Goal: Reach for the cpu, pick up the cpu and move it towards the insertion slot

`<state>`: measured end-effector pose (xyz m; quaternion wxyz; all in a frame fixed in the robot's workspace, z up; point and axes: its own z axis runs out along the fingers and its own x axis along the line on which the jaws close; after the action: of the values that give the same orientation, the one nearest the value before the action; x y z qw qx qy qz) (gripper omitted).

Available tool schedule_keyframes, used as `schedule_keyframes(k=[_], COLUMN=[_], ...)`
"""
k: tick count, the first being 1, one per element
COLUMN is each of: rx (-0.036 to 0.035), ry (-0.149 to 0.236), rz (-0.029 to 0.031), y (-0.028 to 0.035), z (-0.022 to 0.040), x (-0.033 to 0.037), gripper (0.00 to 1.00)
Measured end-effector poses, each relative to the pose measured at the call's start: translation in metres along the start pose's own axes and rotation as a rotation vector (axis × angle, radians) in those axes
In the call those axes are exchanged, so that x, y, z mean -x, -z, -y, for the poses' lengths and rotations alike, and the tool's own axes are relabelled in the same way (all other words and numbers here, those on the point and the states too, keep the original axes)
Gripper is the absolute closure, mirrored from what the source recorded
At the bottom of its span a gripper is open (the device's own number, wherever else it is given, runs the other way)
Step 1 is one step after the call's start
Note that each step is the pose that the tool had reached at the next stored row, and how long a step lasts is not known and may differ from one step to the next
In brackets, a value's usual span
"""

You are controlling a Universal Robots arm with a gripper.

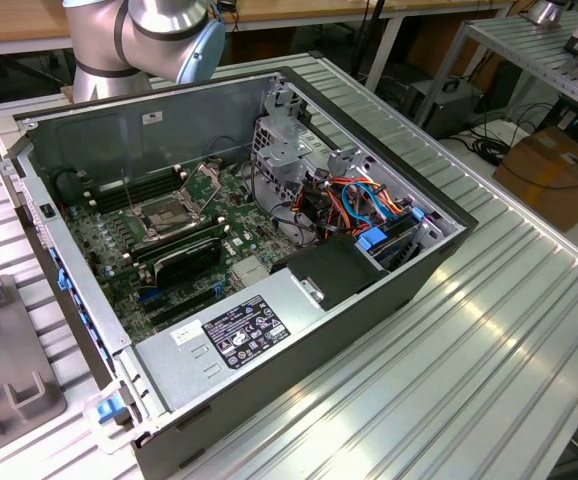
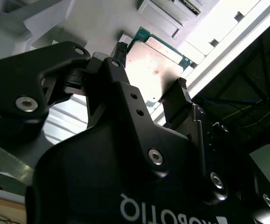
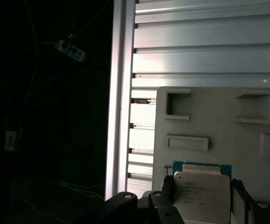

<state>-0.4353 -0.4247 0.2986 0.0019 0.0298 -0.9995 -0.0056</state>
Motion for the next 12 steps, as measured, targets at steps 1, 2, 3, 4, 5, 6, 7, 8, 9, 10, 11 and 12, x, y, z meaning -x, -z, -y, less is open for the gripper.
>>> schedule_keyframes(k=[1,2,3,4,5,6,7,8,9,10,11,12], rx=[0.0000,0.0000,0.0000,-0.0001,-0.0002,-0.0001,0.0000,0.0001,0.0000,0.0000,0.0000,0.0000], ry=[0.000,0.000,0.000,0.000,0.000,0.000,0.000,0.000,0.000,0.000,0.000,0.000], rz=[-0.0001,0.0000,0.0000,-0.0003,-0.0003,-0.0002,0.0000,0.0001,0.0000,0.0001,0.0000,-0.0001], y=[0.0004,0.0006,0.0009,0.0012,0.0013,0.0014,0.0015,0.0016,0.0020,0.0021,0.0022,0.0024], z=[0.0000,0.0000,0.0000,0.0000,0.0001,0.0000,0.0000,0.0000,0.0000,0.0000,0.0000,0.0001], x=[0.0001,0.0001,0.0003,0.0004,0.0005,0.0006,0.0007,0.0008,0.0009,0.0009,0.0009,0.0011], gripper=[0.45,0.45,0.45,0.45,0.45,0.45,0.45,0.45,0.45,0.45,0.45,0.45])
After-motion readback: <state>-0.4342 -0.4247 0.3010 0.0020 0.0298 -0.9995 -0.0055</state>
